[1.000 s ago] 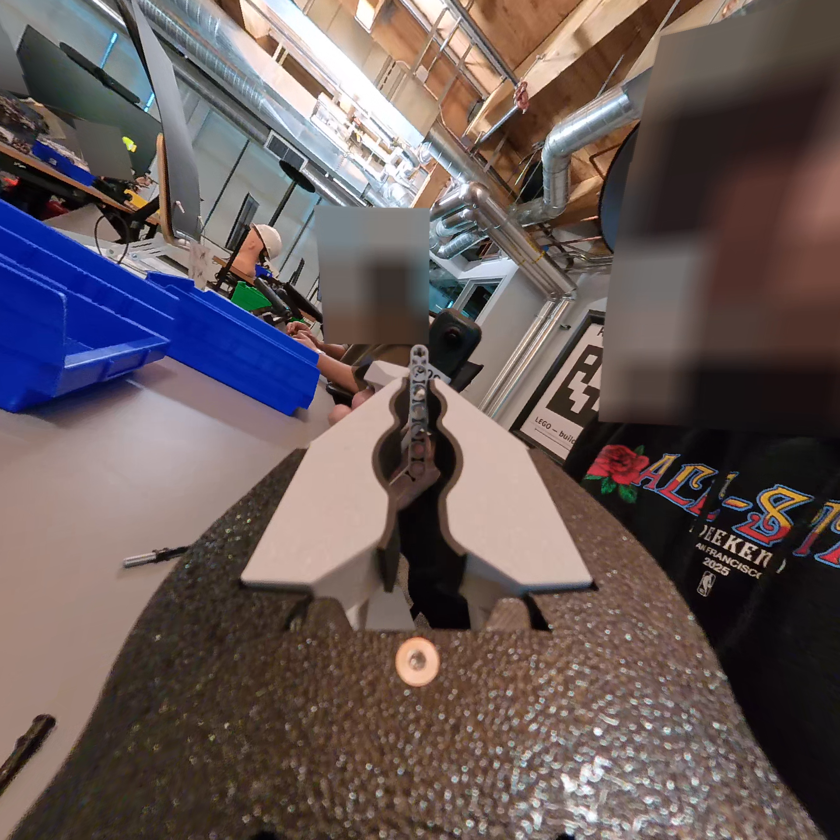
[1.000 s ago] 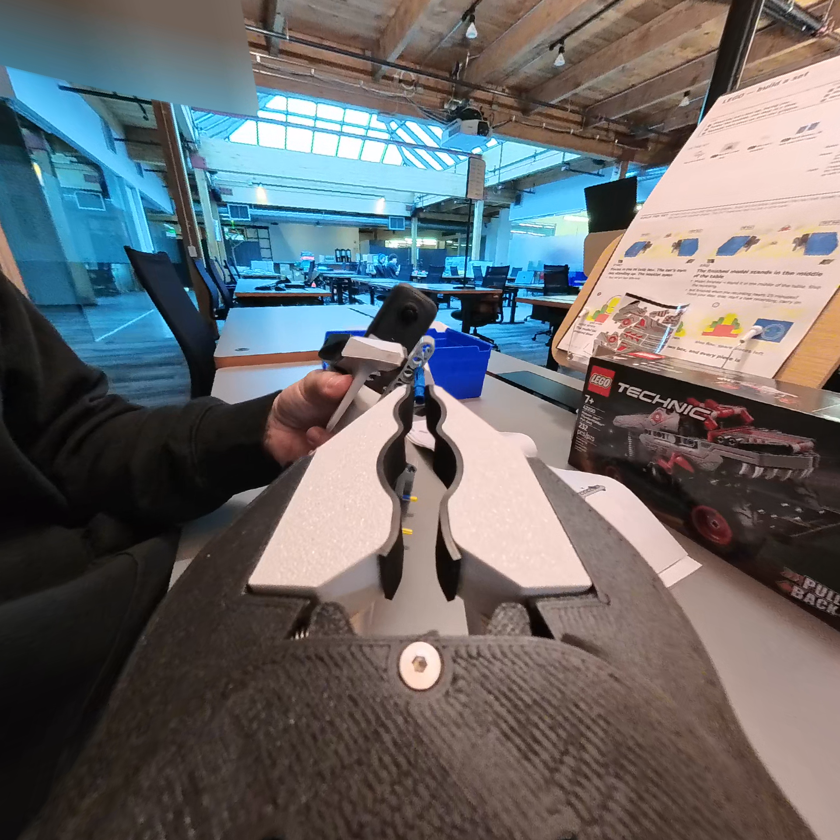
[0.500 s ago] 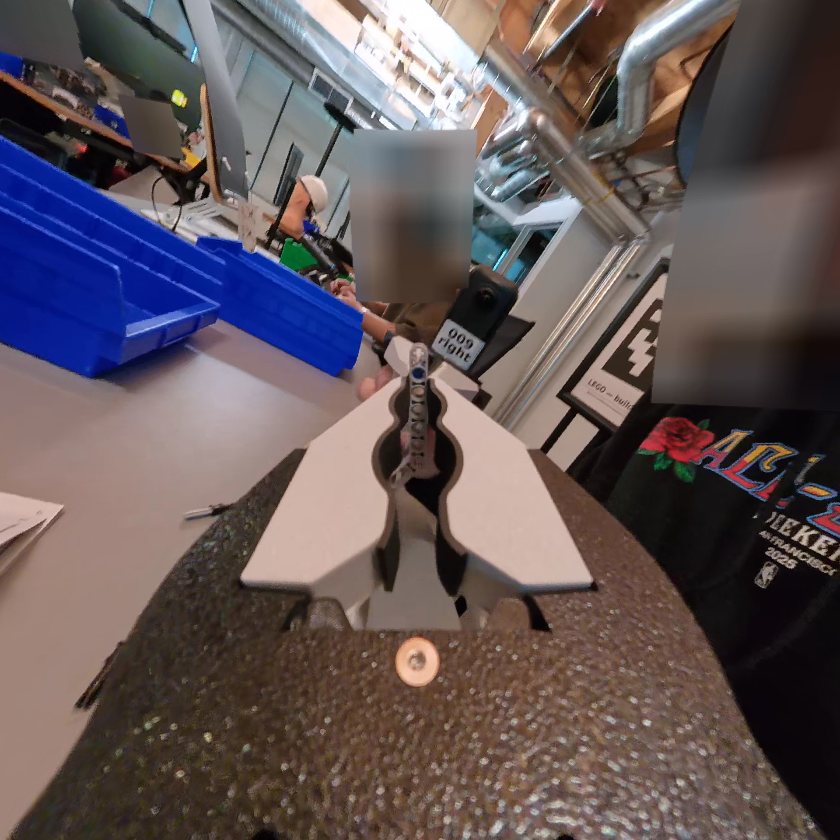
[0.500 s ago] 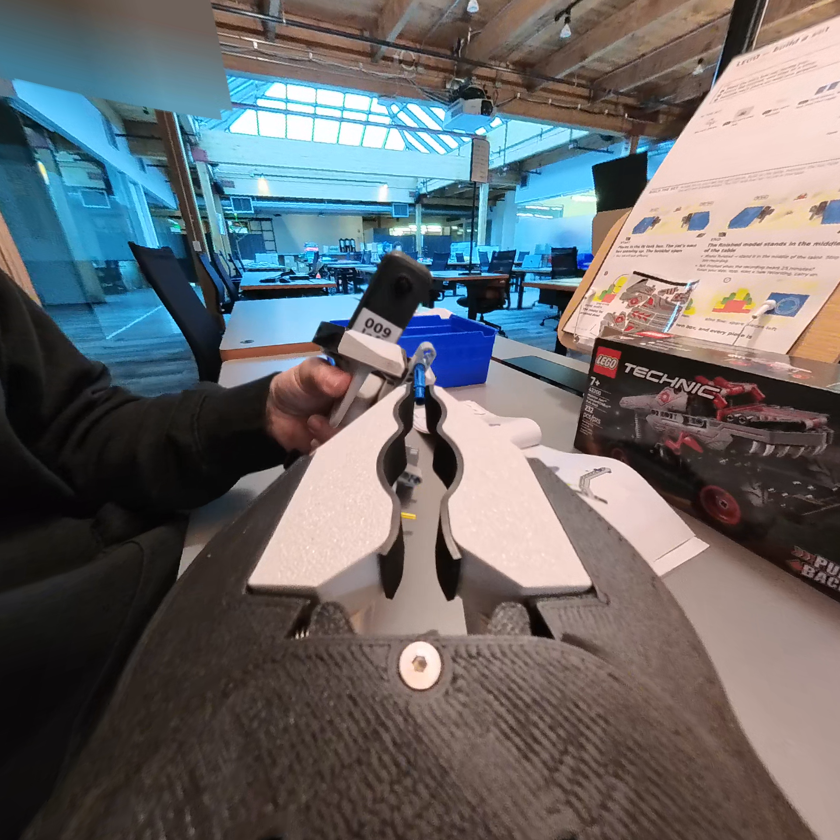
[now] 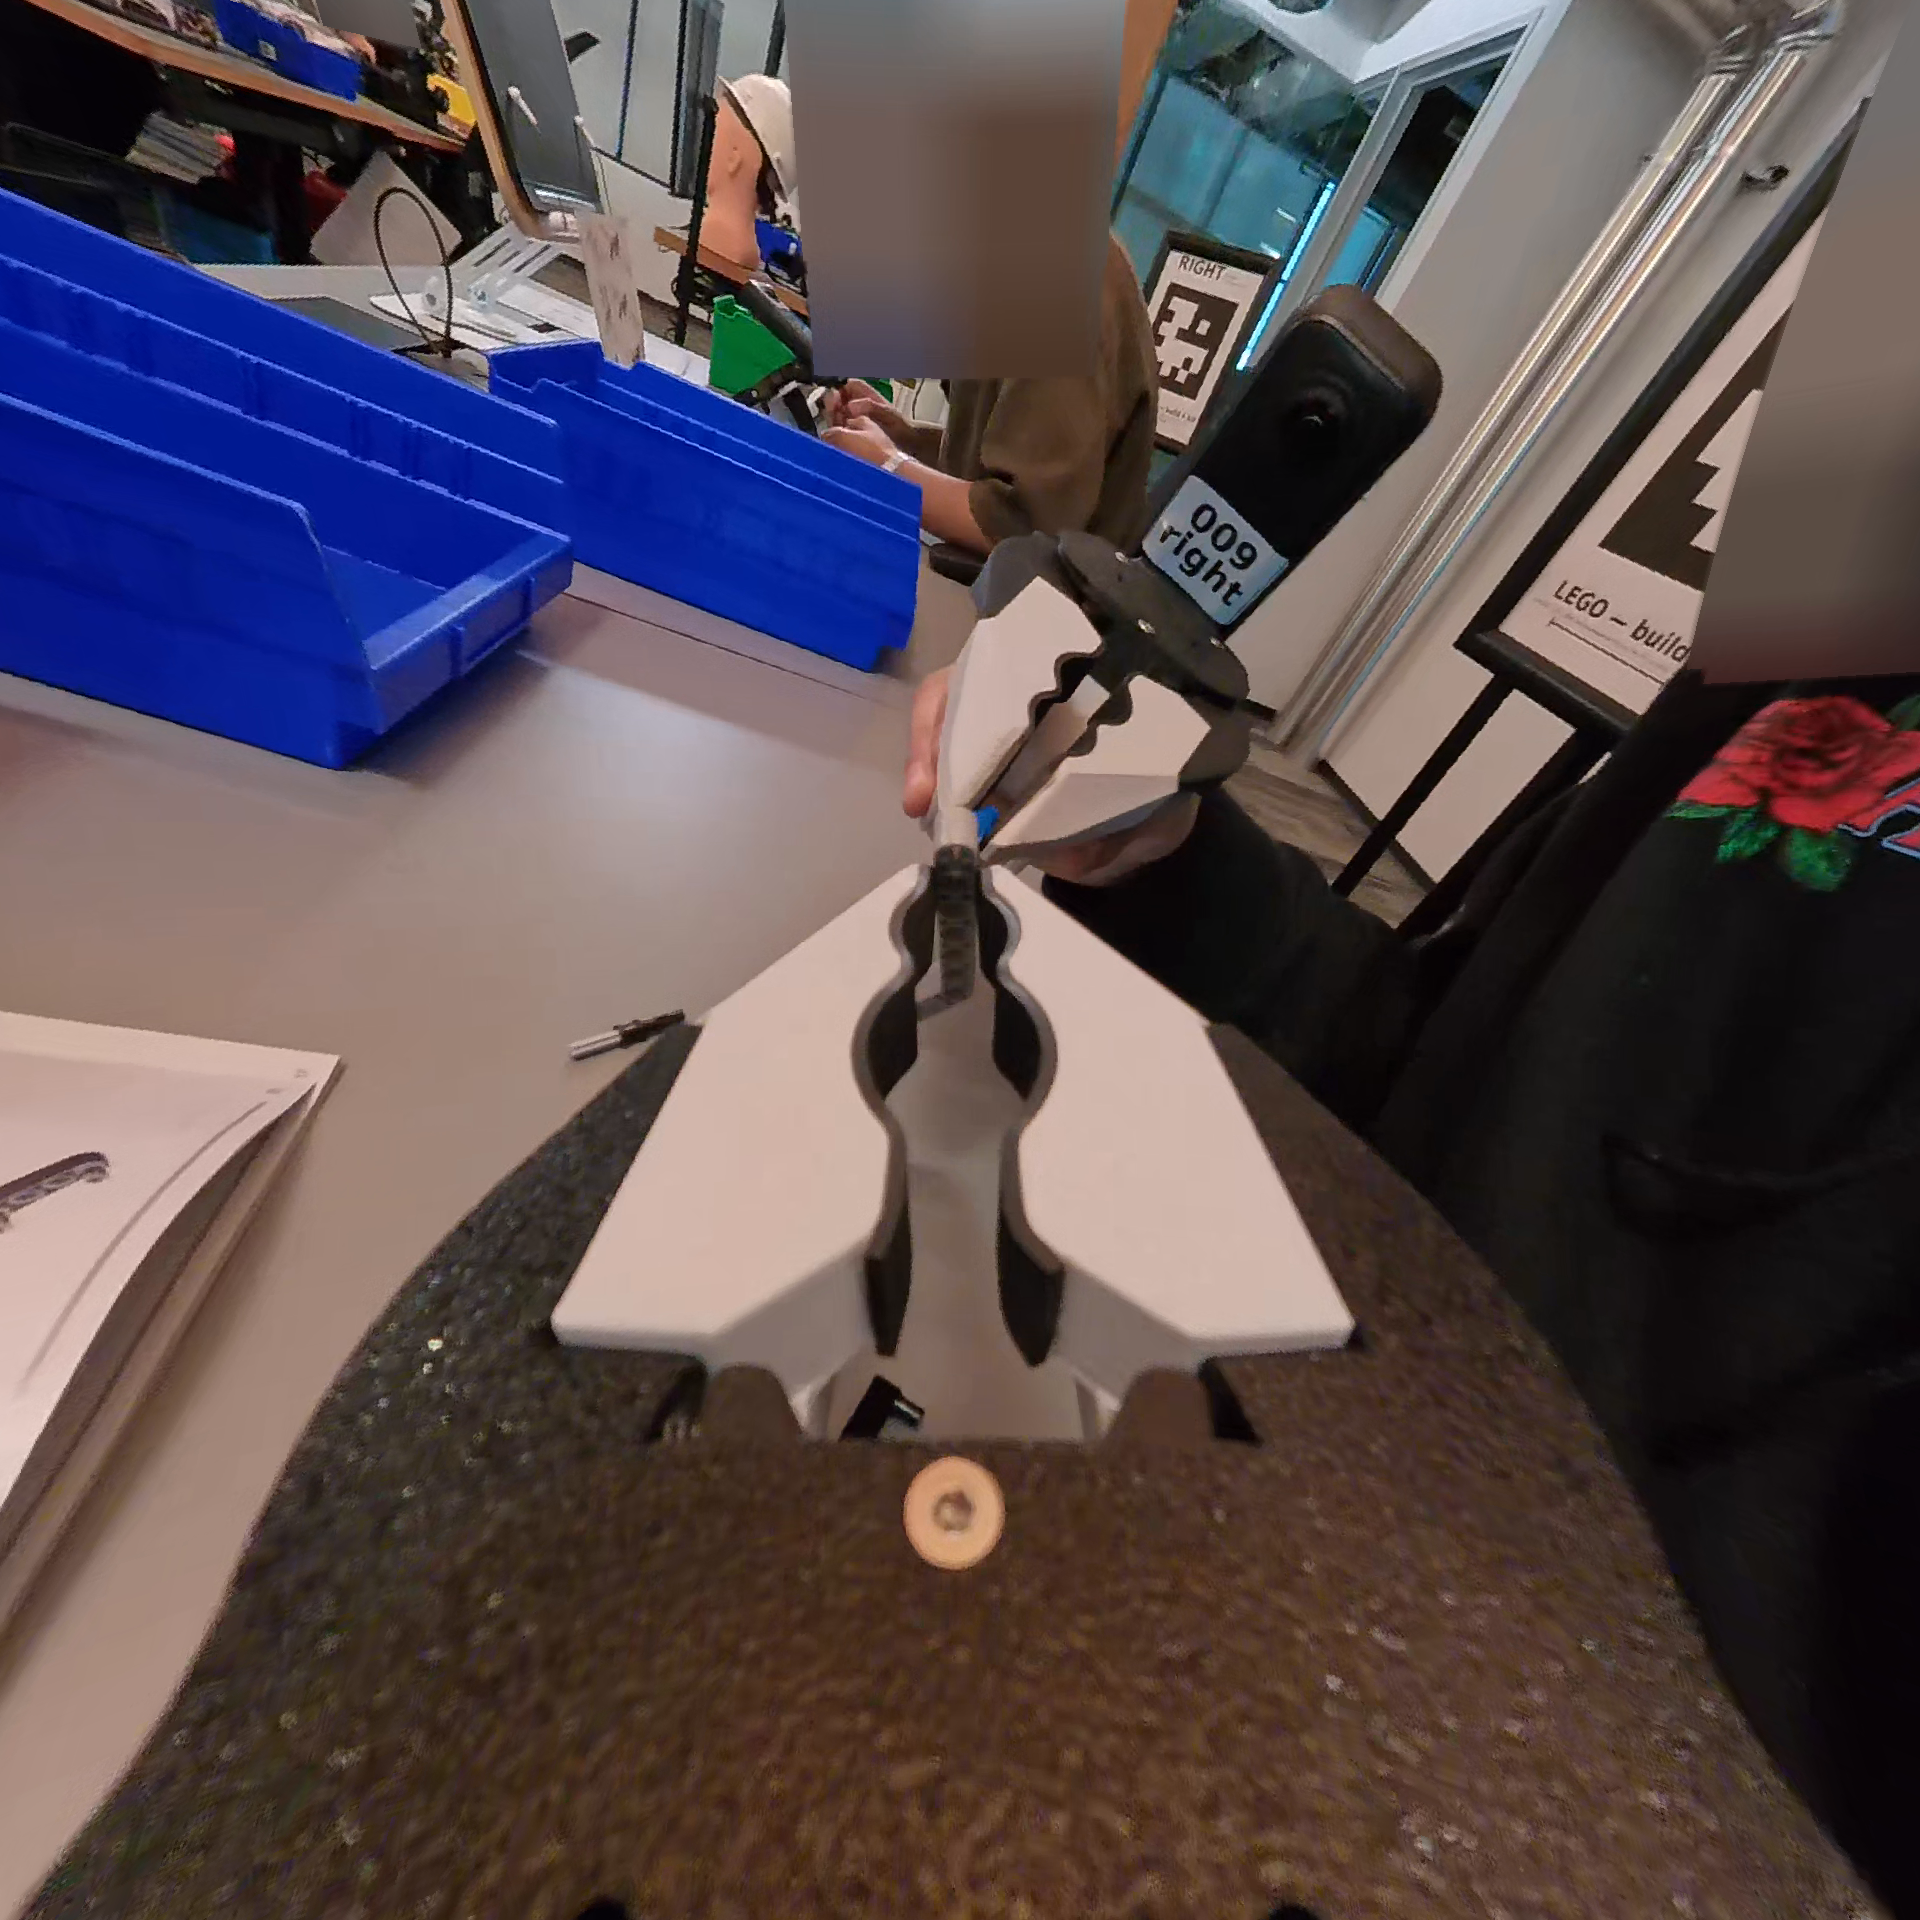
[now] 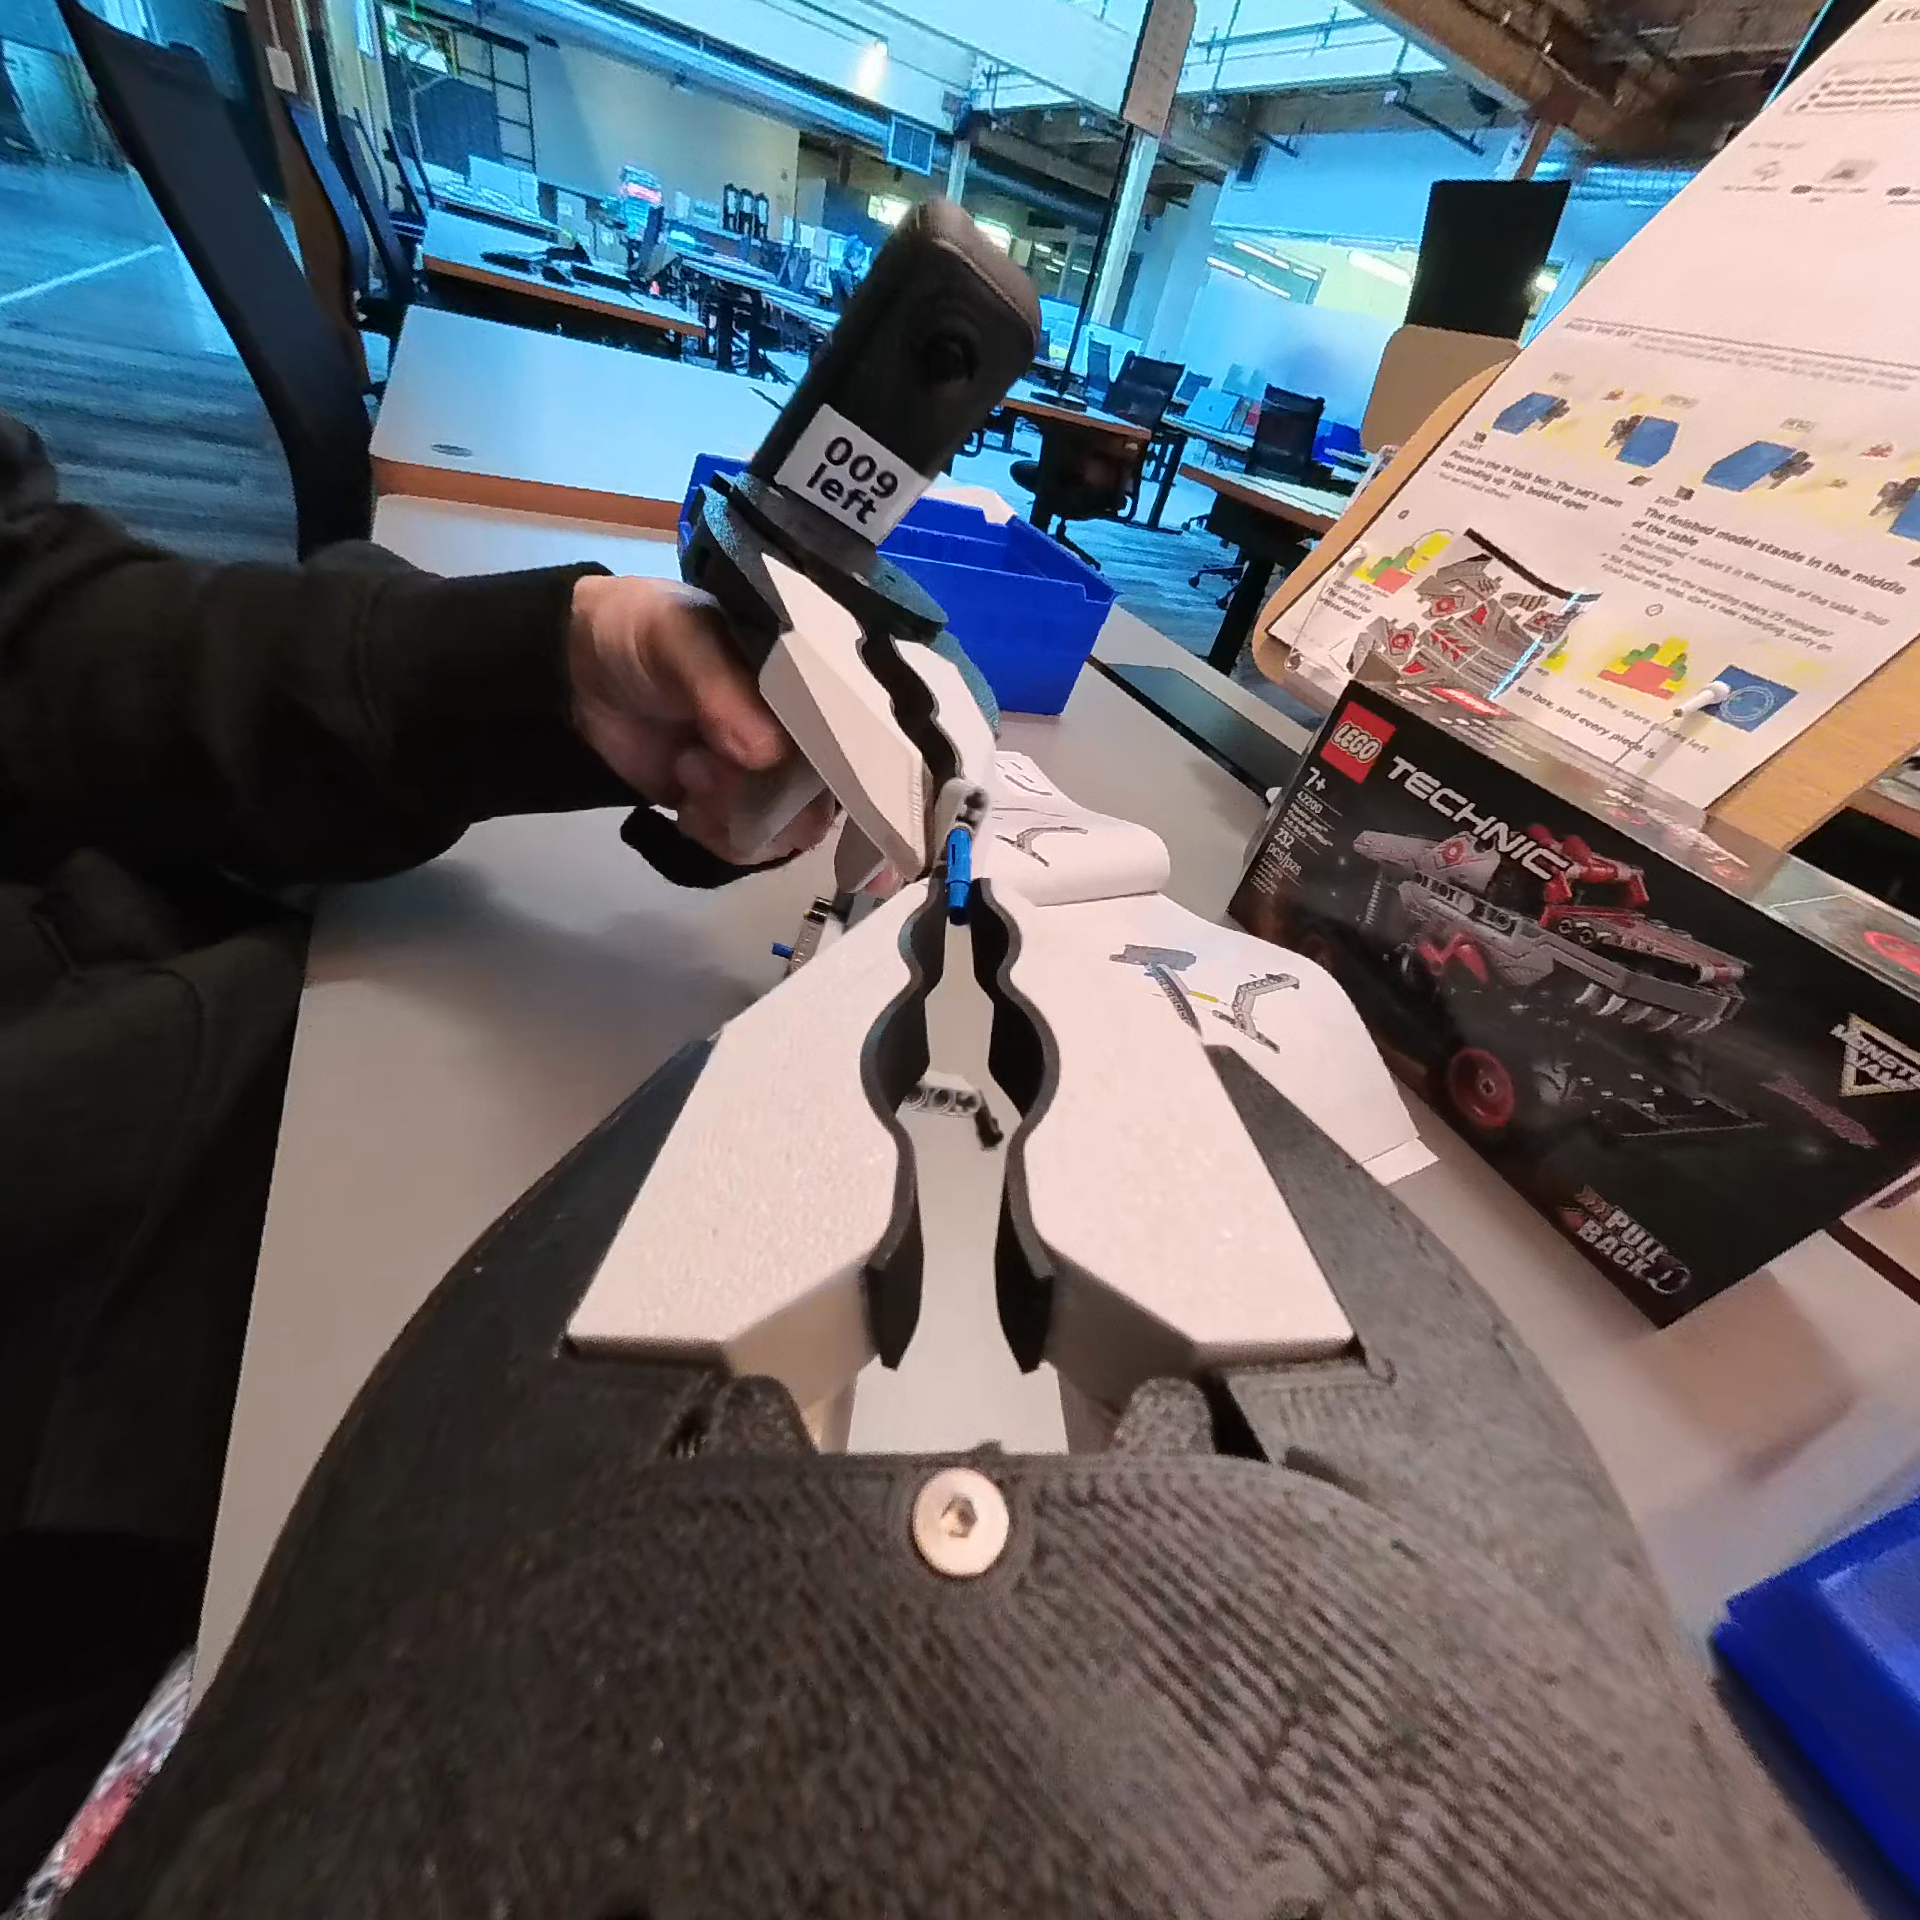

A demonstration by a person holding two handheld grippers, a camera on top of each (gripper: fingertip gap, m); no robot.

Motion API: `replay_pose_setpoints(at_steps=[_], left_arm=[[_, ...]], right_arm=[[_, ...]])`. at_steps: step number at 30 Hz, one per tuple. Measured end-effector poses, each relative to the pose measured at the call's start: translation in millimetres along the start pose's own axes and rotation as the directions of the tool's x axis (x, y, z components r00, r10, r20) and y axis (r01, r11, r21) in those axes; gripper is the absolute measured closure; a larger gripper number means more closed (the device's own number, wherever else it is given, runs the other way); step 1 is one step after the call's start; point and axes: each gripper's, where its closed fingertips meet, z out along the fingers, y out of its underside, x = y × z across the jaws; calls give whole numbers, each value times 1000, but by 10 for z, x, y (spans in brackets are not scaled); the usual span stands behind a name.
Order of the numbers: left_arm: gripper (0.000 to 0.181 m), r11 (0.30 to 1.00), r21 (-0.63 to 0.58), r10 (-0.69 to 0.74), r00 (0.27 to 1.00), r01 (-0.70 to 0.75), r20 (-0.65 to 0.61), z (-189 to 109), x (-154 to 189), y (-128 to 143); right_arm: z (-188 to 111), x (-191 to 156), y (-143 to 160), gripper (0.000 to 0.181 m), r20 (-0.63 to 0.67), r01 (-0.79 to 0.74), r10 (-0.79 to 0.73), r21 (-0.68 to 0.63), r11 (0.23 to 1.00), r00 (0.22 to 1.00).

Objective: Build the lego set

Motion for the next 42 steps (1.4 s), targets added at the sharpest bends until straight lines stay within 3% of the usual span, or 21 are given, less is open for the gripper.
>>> replay_pose_setpoints(at_steps=[3, 7, 11, 14, 17, 20, 22, 25, 30, 34, 42], left_arm=[[176, 999, -30, 17, 1000, -17, -4, -16, 4, 48], [176, 961, -240, 153, 987, -139, 40, -67, -33, 228], [176, 825, -488, 352, 935, -285, 49, -144, -105, 387], [176, 731, -593, 443, 896, -338, 36, -181, -166, 440], [176, 714, -591, 447, 894, -375, -28, -207, -160, 481], [176, 839, -429, 324, 941, -334, -98, -208, -13, 360], [176, 877, -366, 279, 949, -313, -144, -227, 59, 330], [176, 826, -452, 313, 940, -339, -133, -243, -1, 484], [176, 750, -525, 404, 907, -402, -118, -218, -56, 515], [176, 680, -583, 481, 871, -445, -103, -155, -128, 564], [176, 546, -728, 564, 825, -415, -47, -176, -285, 668]], right_arm=[[16, -31, 22, 179, 18, -1, 1, -13, 1000, 1000], [57, -116, 147, 179, 60, 30, -24, -104, 994, 998], [123, -199, 272, 179, 98, 65, -46, -197, 978, 994], [172, -203, 318, 179, 93, 67, -47, -230, 971, 995], [210, -236, 335, 179, 128, 7, 16, -183, 983, 992], [179, -258, 191, 179, 185, -107, 113, -45, 993, 976], [180, -302, 124, 179, 231, -157, 153, -3, 988, 961], [216, -350, 278, 179, 222, -97, 125, -131, 987, 967], [204, -329, 326, 179, 191, -79, 118, -197, 977, 974], [230, -307, 396, 179, 178, -153, 196, -229, 961, 964], [297, -264, 553, 179, 120, -89, 133, -322, 942, 984]])
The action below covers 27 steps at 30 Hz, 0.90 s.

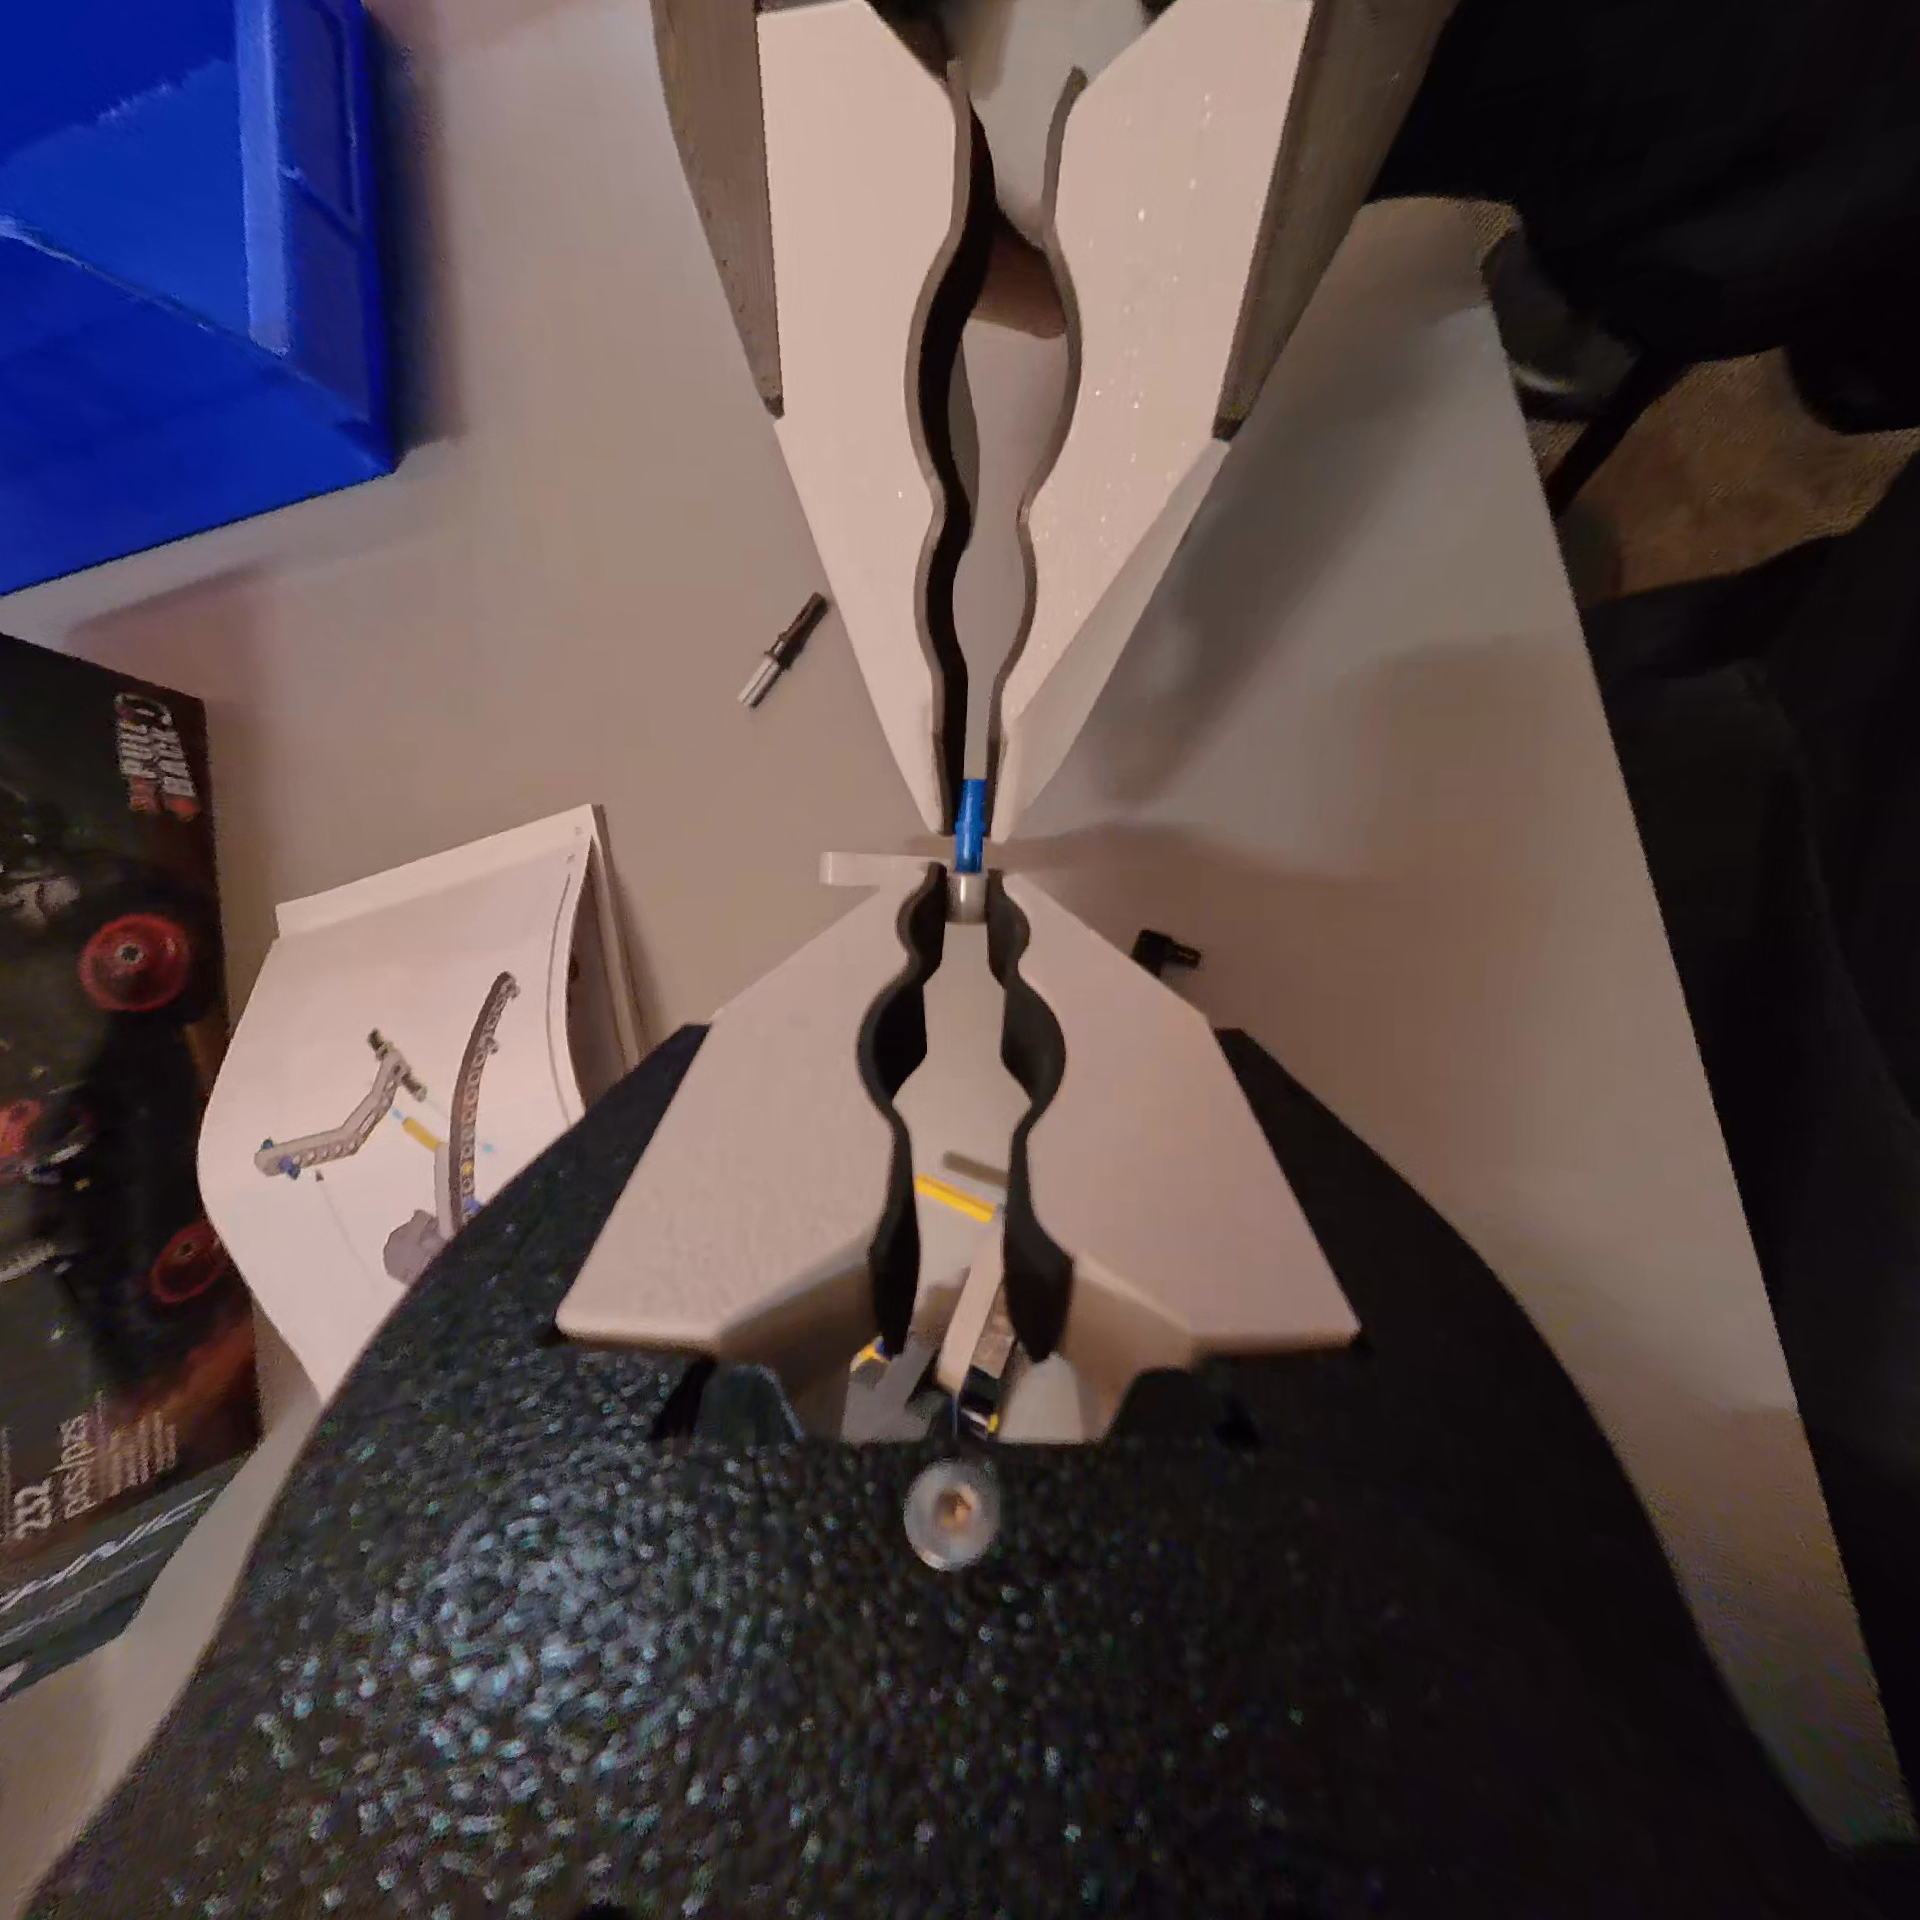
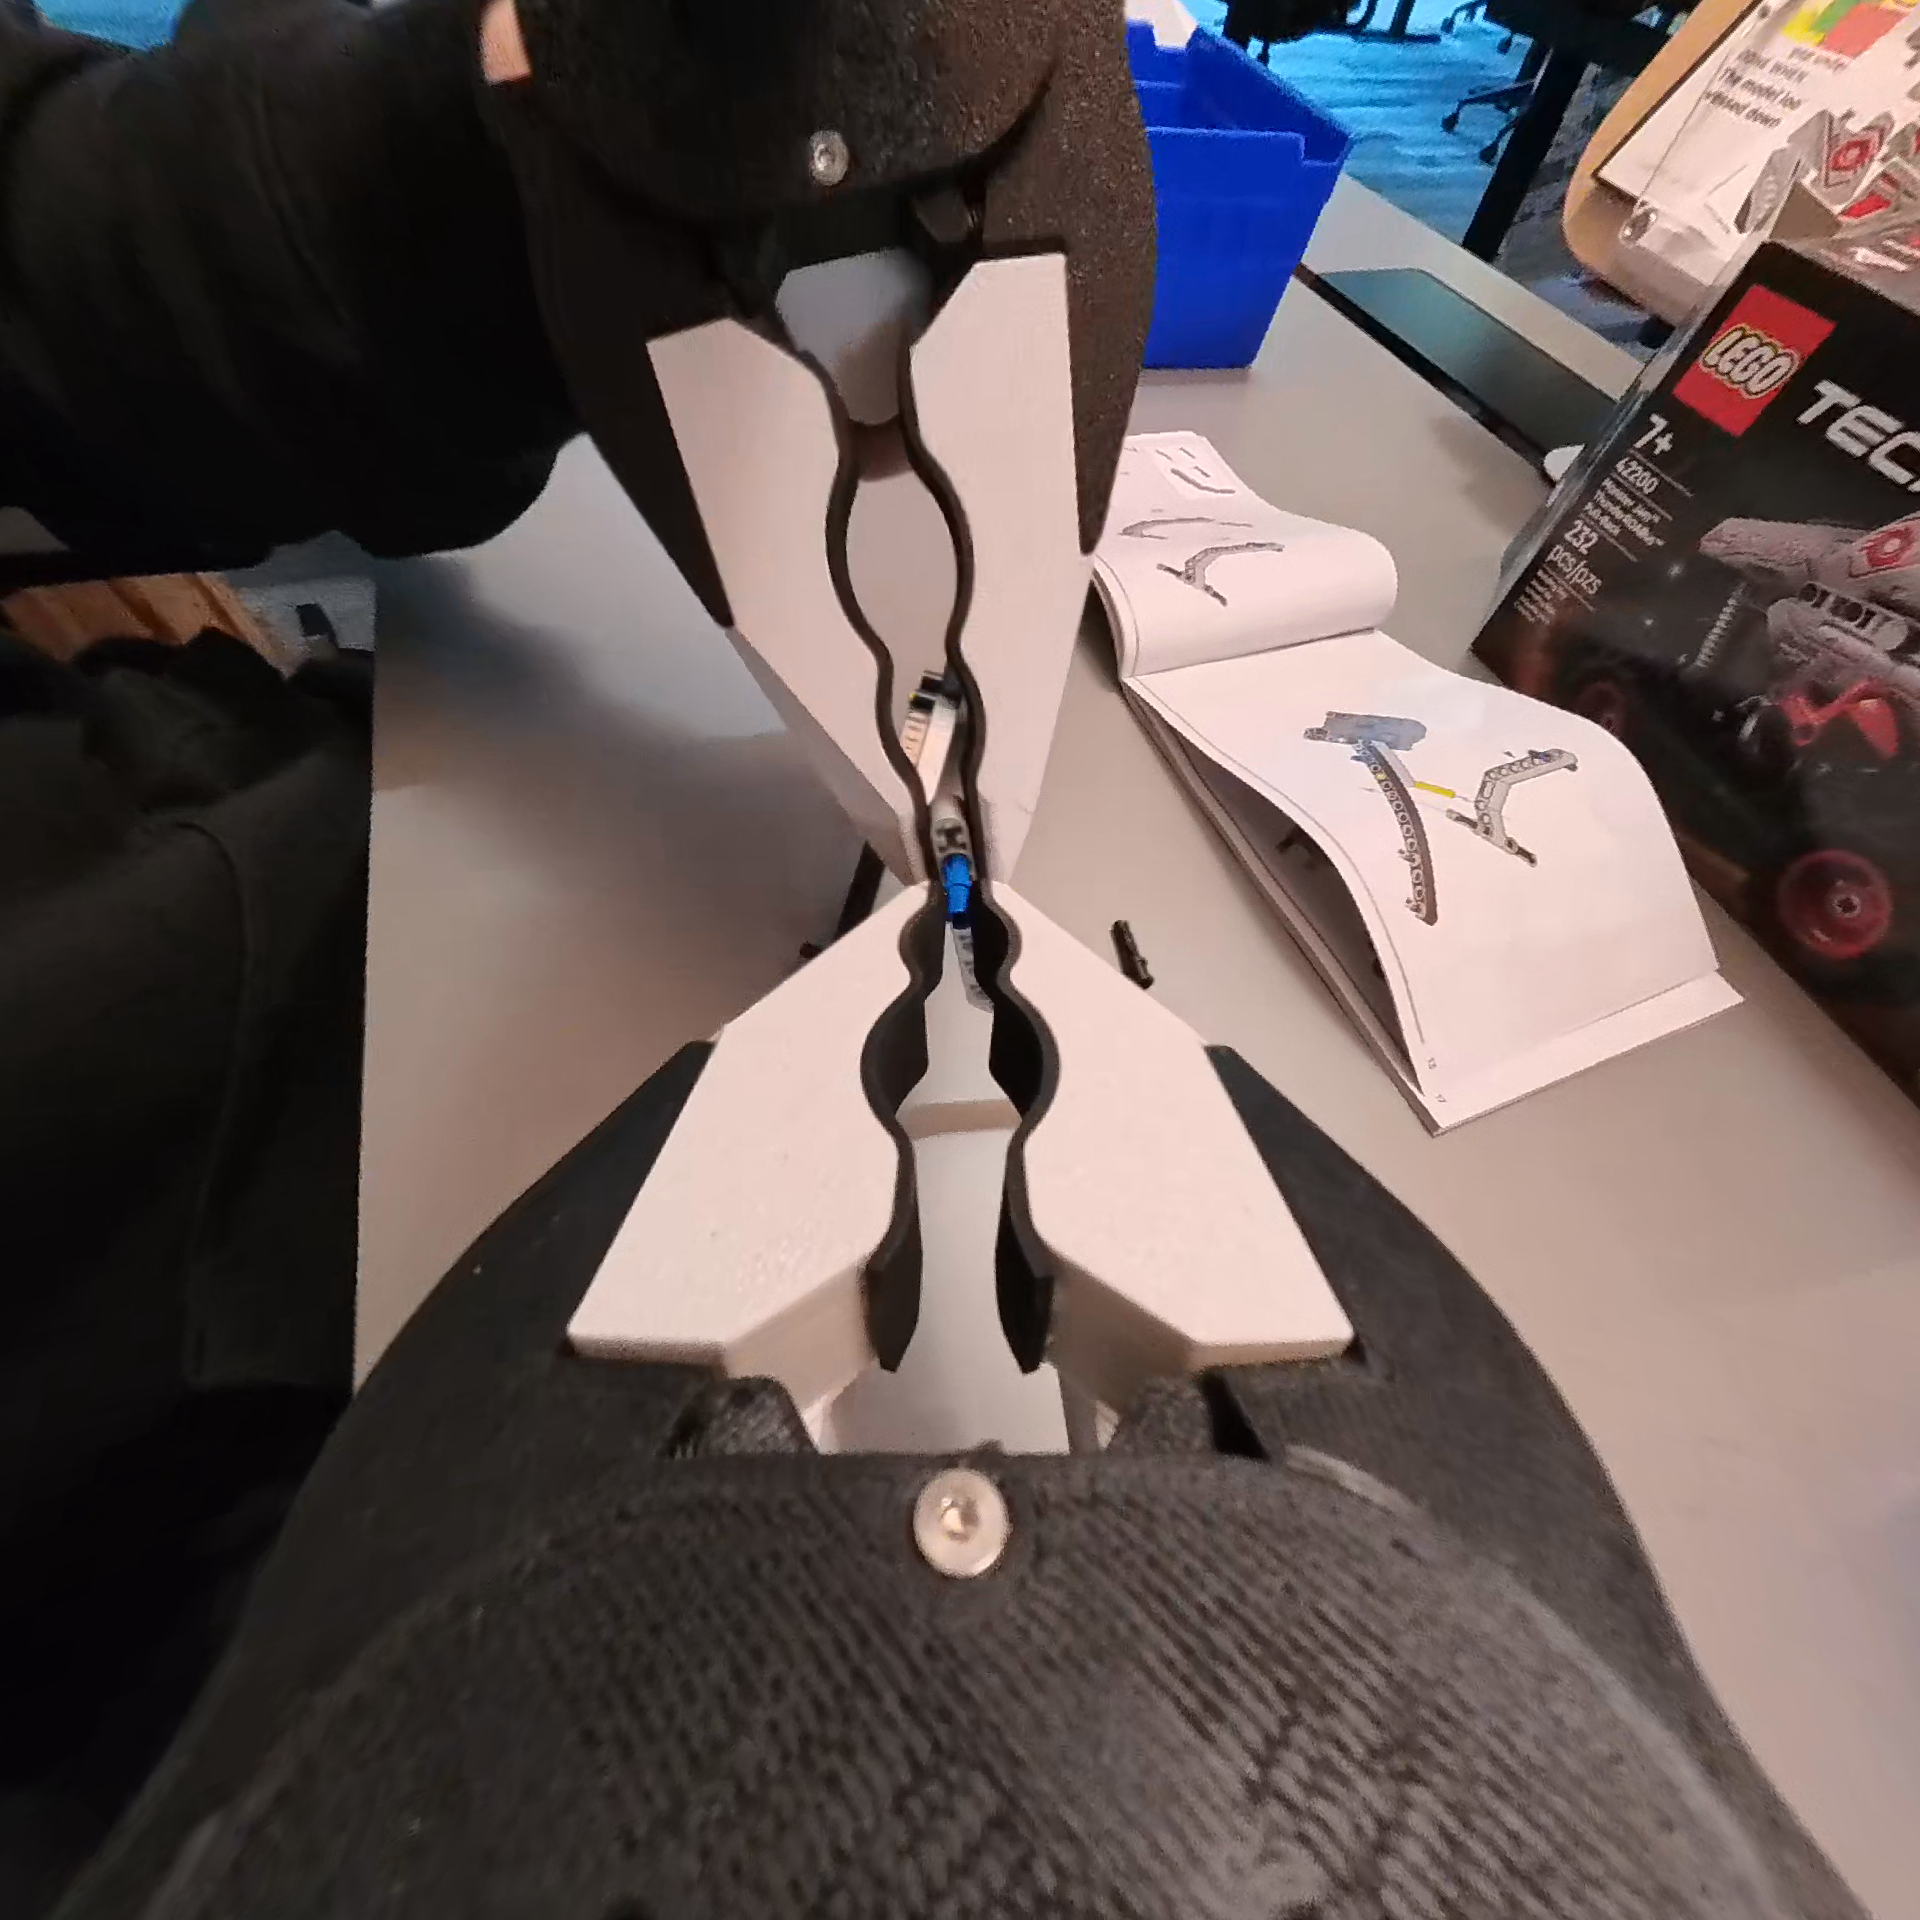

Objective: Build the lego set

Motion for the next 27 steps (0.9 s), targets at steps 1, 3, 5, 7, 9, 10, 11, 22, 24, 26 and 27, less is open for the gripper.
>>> replay_pose_setpoints(at_steps=[1, 3, 5, 7, 9, 10, 11, 22, 24, 26, 27], left_arm=[[176, 1000, -14, 2, 1000, -2, 5, 8, -6, 9], [176, 1000, -9, -13, 1000, 13, -1, 20, -12, 10], [176, 998, 36, -52, 999, 53, -10, 11, -42, -10], [175, 986, 144, -87, 996, 87, -11, -37, -80, -99], [170, 939, 313, -143, 989, 145, -31, -156, -106, -264], [167, 905, 388, -168, 985, 173, -47, -226, -119, -331], [170, 876, 442, -187, 981, 193, -56, -290, -136, -370], [176, 762, 617, -203, 977, 199, -63, -523, -113, -544], [176, 780, 591, -185, 978, 205, -95, -522, -62, -520], [176, 822, 541, -156, 984, 177, -85, -501, -33, -479], [176, 842, 516, -138, 988, 157, -75, -496, -19, -464]], right_arm=[[10, 9, 4, 179, -3, 1, -1, 4, 1000, 1000], [12, 16, 8, 179, 2, -7, 7, 18, 1000, 1000], [4, 50, -11, 179, -14, -2, 2, 43, 999, 1000], [-46, 76, -73, 179, -17, -17, 19, 98, 995, 1000], [-156, 109, -193, 179, -2, -58, 60, 211, 976, 998], [-218, 140, -246, 179, -1, -79, 83, 266, 961, 997], [-276, 158, -291, 179, 8, -97, 99, 314, 945, 995], [-377, 51, -545, 178, 155, -196, 137, 482, 854, 978], [-358, 5, -532, 179, 169, -189, 124, 459, 868, 978], [-326, -22, -508, 178, 158, -164, 105, 427, 889, 982], [-314, -34, -499, 178, 161, -160, 101, 417, 895, 982]])
